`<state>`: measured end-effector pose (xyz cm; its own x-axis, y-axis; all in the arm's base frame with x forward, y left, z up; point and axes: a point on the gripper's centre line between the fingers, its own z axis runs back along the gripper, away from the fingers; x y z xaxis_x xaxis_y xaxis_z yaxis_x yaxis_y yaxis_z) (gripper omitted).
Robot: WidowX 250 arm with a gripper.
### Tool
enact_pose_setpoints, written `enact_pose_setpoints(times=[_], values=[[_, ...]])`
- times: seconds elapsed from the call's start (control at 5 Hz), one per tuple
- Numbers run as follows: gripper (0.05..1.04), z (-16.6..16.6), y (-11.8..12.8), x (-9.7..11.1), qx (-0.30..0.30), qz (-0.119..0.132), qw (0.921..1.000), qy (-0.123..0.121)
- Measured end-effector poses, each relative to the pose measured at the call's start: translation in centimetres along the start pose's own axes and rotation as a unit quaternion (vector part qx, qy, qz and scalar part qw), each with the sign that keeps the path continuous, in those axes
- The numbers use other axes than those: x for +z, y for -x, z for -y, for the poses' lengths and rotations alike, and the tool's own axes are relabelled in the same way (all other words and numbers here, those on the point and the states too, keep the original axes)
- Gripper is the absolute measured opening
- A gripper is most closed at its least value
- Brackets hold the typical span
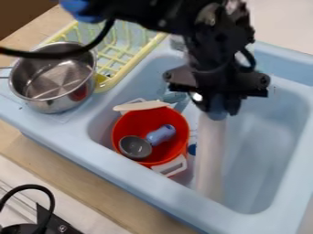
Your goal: Move the knife from the sink and put on the red object
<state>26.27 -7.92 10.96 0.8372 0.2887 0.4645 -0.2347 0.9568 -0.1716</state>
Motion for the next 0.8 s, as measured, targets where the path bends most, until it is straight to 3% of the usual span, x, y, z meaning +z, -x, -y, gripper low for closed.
enact_pose_setpoints(times=[0.4, 0.6, 0.8], values=[[0.388, -0.2, -2.0, 1.3, 0.091, 0.011, 0.9948, -0.046], [0.388, -1.0, -2.0, 1.3, 0.136, -0.018, 0.9886, -0.063], [0.388, -2.6, -1.6, 2.4, 0.179, -0.031, 0.9803, -0.078]])
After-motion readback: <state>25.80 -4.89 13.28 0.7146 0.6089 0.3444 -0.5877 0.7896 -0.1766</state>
